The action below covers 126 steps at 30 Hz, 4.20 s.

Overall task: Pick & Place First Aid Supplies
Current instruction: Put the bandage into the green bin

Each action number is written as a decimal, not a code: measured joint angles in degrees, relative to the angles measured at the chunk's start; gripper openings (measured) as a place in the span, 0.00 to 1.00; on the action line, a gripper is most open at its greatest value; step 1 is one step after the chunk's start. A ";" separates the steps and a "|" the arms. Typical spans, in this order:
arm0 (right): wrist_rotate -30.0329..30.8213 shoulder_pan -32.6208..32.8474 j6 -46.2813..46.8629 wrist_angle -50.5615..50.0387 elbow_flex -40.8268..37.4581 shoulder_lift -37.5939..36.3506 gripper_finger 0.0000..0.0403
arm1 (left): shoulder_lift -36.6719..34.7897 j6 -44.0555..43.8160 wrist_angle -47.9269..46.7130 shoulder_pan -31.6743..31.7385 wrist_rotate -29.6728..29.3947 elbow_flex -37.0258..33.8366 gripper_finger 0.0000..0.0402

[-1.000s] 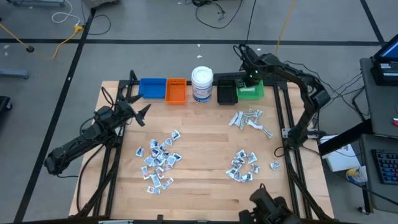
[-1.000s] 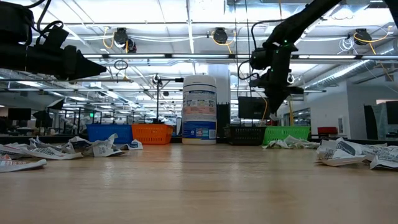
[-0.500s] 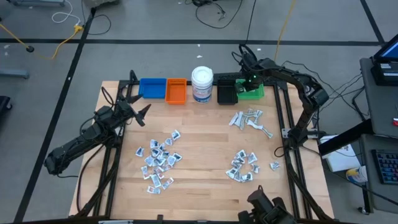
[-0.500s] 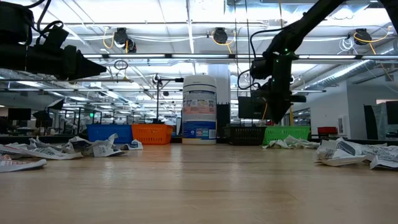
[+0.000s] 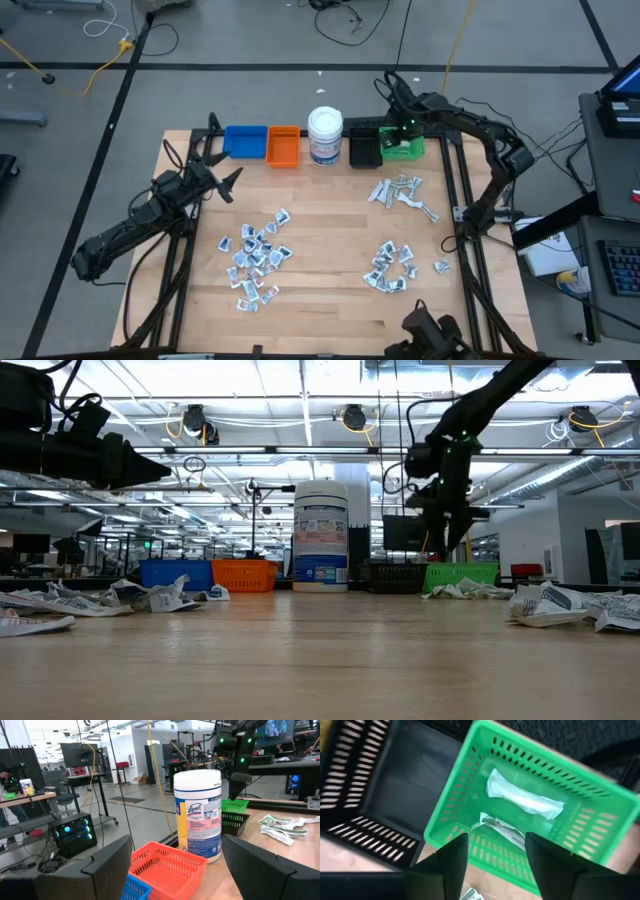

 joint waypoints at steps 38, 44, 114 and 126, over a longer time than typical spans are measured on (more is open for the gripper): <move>4.72 34.16 9.32 -23.77 -13.87 -19.45 0.49 | 0.00 0.00 0.00 0.02 0.00 0.00 0.77; 4.73 33.27 9.20 -13.15 -25.71 -20.21 0.49 | 0.02 0.00 0.00 0.01 0.00 0.00 0.77; 1.62 44.06 0.85 -0.34 -37.16 -29.58 0.00 | 0.01 0.00 0.02 0.02 0.00 0.00 0.77; -0.28 37.67 -6.33 -15.10 -25.73 -31.07 0.00 | 0.01 0.00 0.02 0.02 -0.02 0.00 0.77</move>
